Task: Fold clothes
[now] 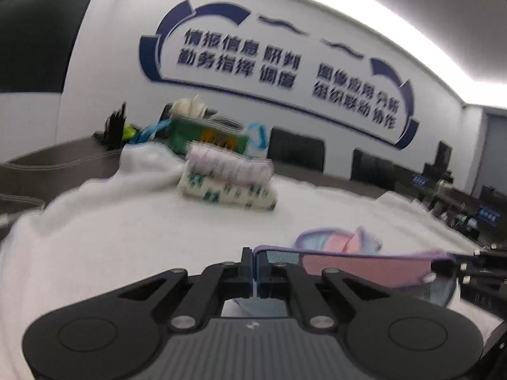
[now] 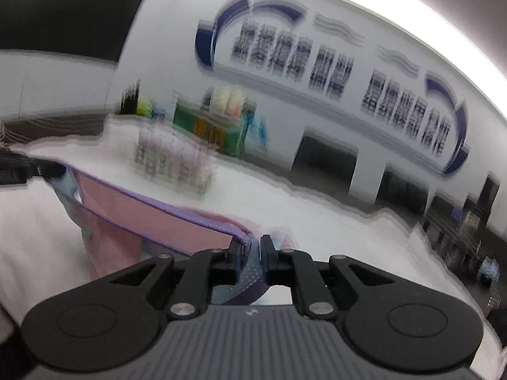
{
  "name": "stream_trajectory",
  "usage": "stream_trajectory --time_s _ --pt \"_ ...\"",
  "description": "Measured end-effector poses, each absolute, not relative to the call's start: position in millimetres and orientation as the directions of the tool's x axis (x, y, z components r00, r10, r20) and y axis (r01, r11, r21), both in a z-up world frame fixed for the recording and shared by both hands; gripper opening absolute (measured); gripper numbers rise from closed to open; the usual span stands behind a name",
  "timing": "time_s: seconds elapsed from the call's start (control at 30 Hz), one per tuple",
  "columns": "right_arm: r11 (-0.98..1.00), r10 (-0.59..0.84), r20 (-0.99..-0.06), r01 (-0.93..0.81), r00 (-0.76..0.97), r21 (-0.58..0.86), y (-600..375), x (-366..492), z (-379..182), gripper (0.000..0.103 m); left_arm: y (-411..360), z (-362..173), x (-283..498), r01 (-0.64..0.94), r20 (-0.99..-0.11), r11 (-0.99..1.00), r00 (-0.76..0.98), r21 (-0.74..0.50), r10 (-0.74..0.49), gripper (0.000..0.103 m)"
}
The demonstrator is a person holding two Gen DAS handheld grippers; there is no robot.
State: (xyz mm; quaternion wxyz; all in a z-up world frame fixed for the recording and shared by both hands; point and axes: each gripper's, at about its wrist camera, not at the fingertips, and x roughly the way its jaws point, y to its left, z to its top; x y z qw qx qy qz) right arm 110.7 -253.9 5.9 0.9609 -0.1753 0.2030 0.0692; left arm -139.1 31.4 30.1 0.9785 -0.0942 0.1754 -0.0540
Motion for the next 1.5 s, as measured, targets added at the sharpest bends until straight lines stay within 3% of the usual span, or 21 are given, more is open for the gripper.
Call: stream_trajectory --time_s 0.03,0.13,0.4,0.6,0.7,0.8,0.83,0.9,0.97,1.0,1.13,1.17,1.2,1.3,1.4,1.47,1.5 --pt "0.932 0.045 -0.43 -0.192 0.902 -0.306 -252 112 -4 0.025 32 26 -140 0.065 -0.34 0.977 0.931 -0.203 -0.132 0.001" --pt "0.94 -0.009 -0.441 -0.142 0.898 -0.309 -248 111 -22 0.041 36 24 -142 0.045 -0.338 0.975 0.934 -0.217 -0.119 0.001" --pt "0.937 -0.112 -0.376 -0.027 0.92 -0.347 -240 109 -27 0.061 38 21 -152 0.02 -0.296 0.974 0.951 -0.225 -0.088 0.001" --pt "0.904 -0.196 -0.316 0.046 0.928 -0.425 -236 103 -32 0.062 21 14 -161 0.043 -0.312 0.988 0.946 -0.146 -0.087 0.002" --pt "0.897 -0.207 -0.313 0.052 0.927 -0.44 -239 98 -34 0.057 12 13 -164 0.061 -0.325 0.994 0.942 -0.086 -0.086 0.007" --pt "0.909 -0.141 -0.34 -0.015 0.93 -0.416 -242 90 -28 0.033 1 14 -165 0.099 -0.332 0.995 0.939 0.007 -0.091 0.015" --pt "0.911 -0.108 -0.347 -0.047 0.932 -0.409 -243 86 -26 0.03 -1 14 -164 0.116 -0.334 0.993 0.937 0.03 -0.1 0.018" --pt "0.911 -0.054 -0.362 -0.103 0.931 -0.4 -245 81 -23 0.026 -3 14 -163 0.148 -0.344 0.986 0.932 0.071 -0.115 0.034" --pt "0.915 -0.006 -0.387 -0.151 0.922 -0.374 -250 80 -21 0.011 -6 13 -161 0.209 -0.351 0.967 0.925 0.147 -0.146 0.039" --pt "0.915 0.014 -0.401 -0.174 0.916 -0.364 -252 80 -20 0.007 -8 12 -160 0.245 -0.359 0.951 0.919 0.189 -0.165 0.039" --pt "0.897 0.103 -0.381 -0.251 0.919 -0.363 -261 77 -12 0.007 -18 11 -156 0.386 -0.403 0.864 0.882 0.324 -0.243 0.038" --pt "0.886 0.113 -0.375 -0.264 0.92 -0.381 -261 78 -10 0.007 -20 12 -153 0.409 -0.41 0.85 0.874 0.332 -0.261 0.022" --pt "0.869 0.13 -0.361 -0.281 0.923 -0.406 -260 81 -6 0.007 -21 13 -147 0.424 -0.421 0.847 0.865 0.321 -0.274 0.002" --pt "0.803 0.16 -0.298 -0.3 0.941 -0.515 -254 107 14 0.007 -13 29 -131 0.346 -0.387 0.918 0.887 0.193 -0.252 0.001" --pt "0.781 0.135 -0.197 -0.227 0.971 -0.582 -236 142 47 0.006 17 46 -133 0.138 -0.305 0.99 0.943 0.0 -0.131 0.0" --pt "0.73 0.346 -0.156 -0.37 0.925 -0.574 -210 131 69 0.006 42 42 -141 -0.023 -0.303 0.992 0.953 -0.125 -0.016 0.0" --pt "0.65 0.451 -0.199 -0.473 0.87 -0.595 -197 123 68 0.006 53 36 -143 -0.074 -0.325 0.982 0.946 -0.173 0.014 0.0"
